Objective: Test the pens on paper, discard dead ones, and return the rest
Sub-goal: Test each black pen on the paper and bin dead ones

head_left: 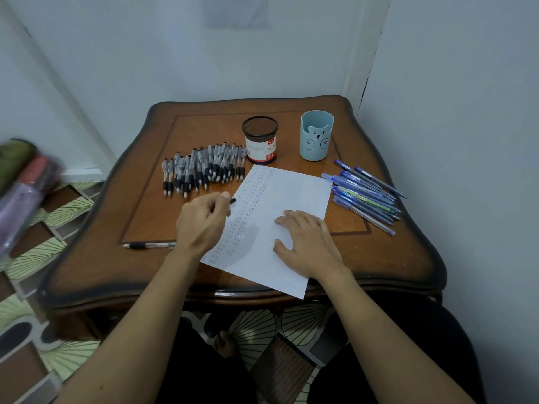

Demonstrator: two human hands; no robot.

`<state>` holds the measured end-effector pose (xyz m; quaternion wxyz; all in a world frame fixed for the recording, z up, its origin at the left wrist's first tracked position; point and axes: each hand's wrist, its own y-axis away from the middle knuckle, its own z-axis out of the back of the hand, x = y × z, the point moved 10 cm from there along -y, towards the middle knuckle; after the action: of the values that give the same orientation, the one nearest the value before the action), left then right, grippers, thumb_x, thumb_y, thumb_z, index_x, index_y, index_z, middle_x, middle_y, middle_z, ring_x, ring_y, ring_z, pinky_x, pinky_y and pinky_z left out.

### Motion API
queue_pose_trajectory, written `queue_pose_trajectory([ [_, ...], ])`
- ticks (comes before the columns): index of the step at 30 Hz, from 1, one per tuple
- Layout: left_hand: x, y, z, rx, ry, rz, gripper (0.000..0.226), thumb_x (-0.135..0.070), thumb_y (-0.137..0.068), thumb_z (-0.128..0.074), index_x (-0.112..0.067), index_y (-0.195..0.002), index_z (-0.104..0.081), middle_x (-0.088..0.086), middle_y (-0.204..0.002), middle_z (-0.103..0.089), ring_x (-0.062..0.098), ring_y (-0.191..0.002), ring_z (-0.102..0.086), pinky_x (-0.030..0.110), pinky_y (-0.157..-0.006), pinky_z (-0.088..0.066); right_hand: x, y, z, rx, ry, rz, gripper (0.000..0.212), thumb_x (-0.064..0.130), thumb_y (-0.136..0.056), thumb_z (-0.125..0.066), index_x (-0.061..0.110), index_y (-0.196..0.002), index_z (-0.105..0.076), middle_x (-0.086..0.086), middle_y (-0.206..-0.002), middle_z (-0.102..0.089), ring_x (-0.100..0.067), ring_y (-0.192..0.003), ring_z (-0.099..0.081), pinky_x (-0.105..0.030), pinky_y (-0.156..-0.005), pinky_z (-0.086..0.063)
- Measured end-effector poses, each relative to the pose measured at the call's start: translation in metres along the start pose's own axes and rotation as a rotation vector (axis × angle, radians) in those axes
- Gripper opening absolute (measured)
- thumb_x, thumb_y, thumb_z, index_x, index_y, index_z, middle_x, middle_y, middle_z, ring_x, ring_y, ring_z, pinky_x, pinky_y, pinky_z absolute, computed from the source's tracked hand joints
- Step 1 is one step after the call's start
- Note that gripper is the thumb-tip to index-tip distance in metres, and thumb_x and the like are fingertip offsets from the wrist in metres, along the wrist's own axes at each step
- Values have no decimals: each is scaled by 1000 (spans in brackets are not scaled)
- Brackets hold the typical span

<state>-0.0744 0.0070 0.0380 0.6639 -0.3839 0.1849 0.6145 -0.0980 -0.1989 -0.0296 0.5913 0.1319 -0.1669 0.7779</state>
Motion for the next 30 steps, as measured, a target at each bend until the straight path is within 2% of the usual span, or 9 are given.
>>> queue_pose_trajectory([
  [3,-4,4,-10,87,38,-50,37,-55,-93,-53,-24,-85,-72,-1,-92,-65,14,-80,-57,30,-69,-45,0,0,0,4,1,-4,50,50,-96,-42,33,-142,-44,8,-155,-35,-11,-144,-25,-39,-121,-11],
  [5,-5,7,-10,55,75,-99,18,-18,-99,-59,-24,-100,-76,-3,-101,-62,9,-85,-58,21,-64,-46,0,0,0,3,7,-5,49,50,-96,-42,34,-142,-44,9,-156,-35,-10,-144,-25,-38,-121,-11],
  [7,1,11,-9,16,190,-100,36,2,-100,-48,-22,-106,-74,-7,-104,-60,9,-77,-57,18,-58,-44,0,0,0,2,6,-5,48,49,-97,-43,33,-142,-43,9,-156,-35,-10,-144,-24,-38,-120,-10],
  [10,11,15,-9,-11,299,-52,32,-9,-103,-44,-19,-111,-74,-6,-108,-59,6,-80,-57,13,-67,-45,1,0,1,-7,-1,-2,48,48,-96,-44,32,-142,-45,8,-155,-36,-10,-144,-25,-38,-120,-11],
  [12,18,17,-12,0,318,-21,37,-31,-103,-40,-20,-109,-74,-7,-107,-61,5,-87,-57,11,-74,-45,1,0,1,-16,0,0,48,48,-96,-45,32,-141,-46,8,-155,-37,-10,-143,-26,-37,-120,-12],
  [15,25,22,-20,46,444,63,52,-44,-107,-34,-11,-102,-73,7,-93,-63,14,-73,-63,24,-57,-49,1,0,1,-14,2,2,50,50,-94,-42,32,-141,-46,8,-154,-37,-10,-143,-27,-38,-120,-13],
  [22,39,21,-22,91,486,156,19,-14,-87,-78,1,-83,-67,11,-81,-76,32,-73,-73,36,-60,-60,1,0,2,-18,5,3,48,48,-96,-45,32,-141,-46,8,-154,-37,-10,-143,-26,-38,-121,-13],
  [26,35,23,-23,122,477,180,8,-2,-84,-78,-1,-85,-70,14,-77,-73,21,-62,-68,28,-45,-53,2,0,3,-24,3,4,48,47,-96,-46,31,-141,-46,8,-154,-37,-10,-143,-27,-39,-121,-13],
  [30,44,25,-19,51,413,209,26,12,-80,-66,-1,-61,-55,11,-52,-63,25,-41,-53,31,-40,-42,2,0,2,-18,2,3,48,48,-96,-45,32,-141,-45,8,-154,-37,-10,-143,-26,-39,-121,-13],
])
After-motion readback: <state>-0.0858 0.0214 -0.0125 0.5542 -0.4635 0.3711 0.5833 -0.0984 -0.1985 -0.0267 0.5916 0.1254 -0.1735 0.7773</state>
